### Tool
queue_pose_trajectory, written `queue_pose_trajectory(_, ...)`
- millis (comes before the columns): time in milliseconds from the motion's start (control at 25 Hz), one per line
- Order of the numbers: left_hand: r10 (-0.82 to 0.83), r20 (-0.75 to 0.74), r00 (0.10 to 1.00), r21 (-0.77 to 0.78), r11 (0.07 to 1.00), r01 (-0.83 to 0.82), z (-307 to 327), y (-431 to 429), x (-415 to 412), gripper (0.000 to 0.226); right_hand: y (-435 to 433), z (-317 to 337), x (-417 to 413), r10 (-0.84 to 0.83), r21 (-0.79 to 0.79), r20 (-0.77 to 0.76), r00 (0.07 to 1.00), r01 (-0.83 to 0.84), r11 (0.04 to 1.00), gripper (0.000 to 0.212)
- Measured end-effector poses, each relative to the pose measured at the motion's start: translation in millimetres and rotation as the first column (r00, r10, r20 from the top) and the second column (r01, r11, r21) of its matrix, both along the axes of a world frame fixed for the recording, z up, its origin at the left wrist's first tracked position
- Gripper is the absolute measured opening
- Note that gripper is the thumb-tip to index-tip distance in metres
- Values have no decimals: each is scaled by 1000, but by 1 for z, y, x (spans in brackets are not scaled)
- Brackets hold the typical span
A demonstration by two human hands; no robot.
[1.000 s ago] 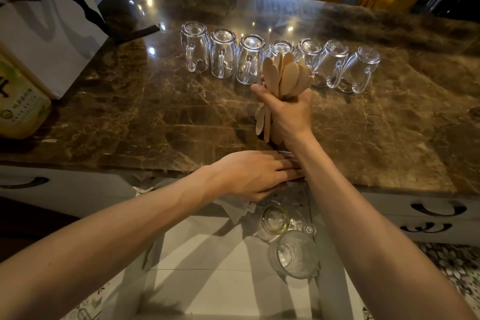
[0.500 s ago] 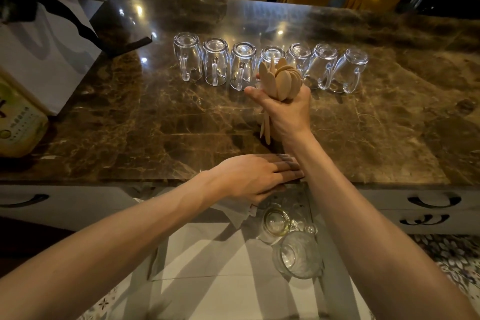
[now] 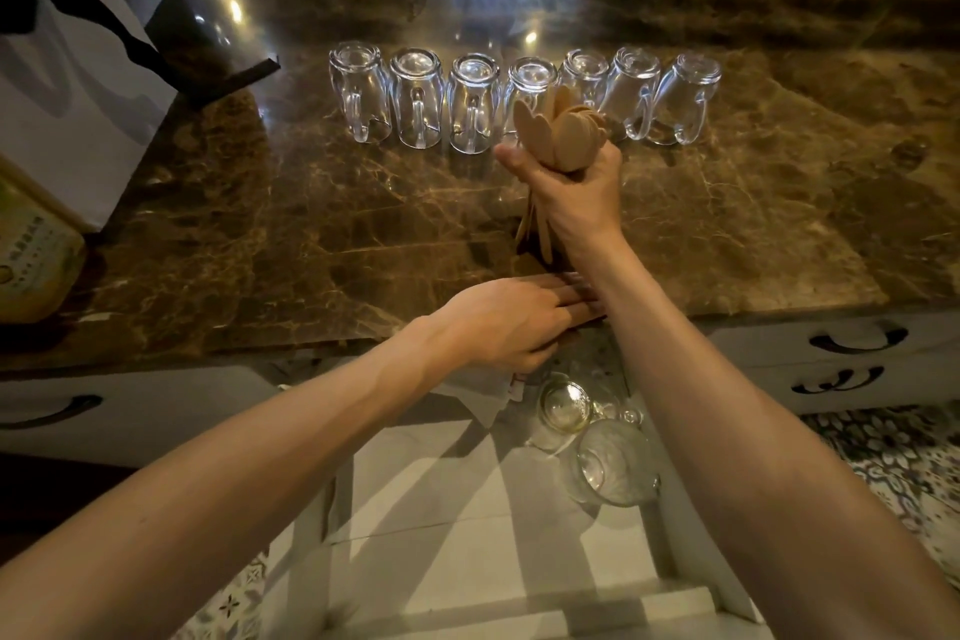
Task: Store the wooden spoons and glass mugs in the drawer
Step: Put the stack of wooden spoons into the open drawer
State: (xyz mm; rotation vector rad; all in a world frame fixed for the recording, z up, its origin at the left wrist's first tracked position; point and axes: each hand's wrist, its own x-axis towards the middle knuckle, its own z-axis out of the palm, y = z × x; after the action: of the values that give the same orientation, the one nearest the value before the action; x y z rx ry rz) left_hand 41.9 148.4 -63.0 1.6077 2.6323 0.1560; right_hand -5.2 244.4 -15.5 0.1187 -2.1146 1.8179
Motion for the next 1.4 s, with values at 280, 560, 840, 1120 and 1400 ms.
queue_pose_trajectory(280, 27, 55, 998, -12, 1000, -27, 0, 0, 0, 53, -1, -3, 9, -55, -10, -10, 998, 55, 998, 22)
queue_pose_trajectory(560, -45, 46, 998, 101, 994, 40, -1, -2, -3, 59, 8, 32, 23, -144, -260, 109, 984, 168, 951, 31)
queue_pose_trajectory(840, -28, 77, 997, 197, 980, 12, 3, -6, 2, 57, 33, 70, 80, 17, -122, -56, 998, -24, 992, 17)
queue_pose_trajectory(1120, -57, 74, 996, 128, 991, 47, -3, -3, -2, 41, 30, 47, 161, 305, 75, 133, 943, -317, 946, 17)
queue_pose_trajectory(1400, -73, 49, 996, 173, 983, 63, -5, -3, -1, 50, 19, -24, 215, 514, 359, 482, 710, -695, 624, 18)
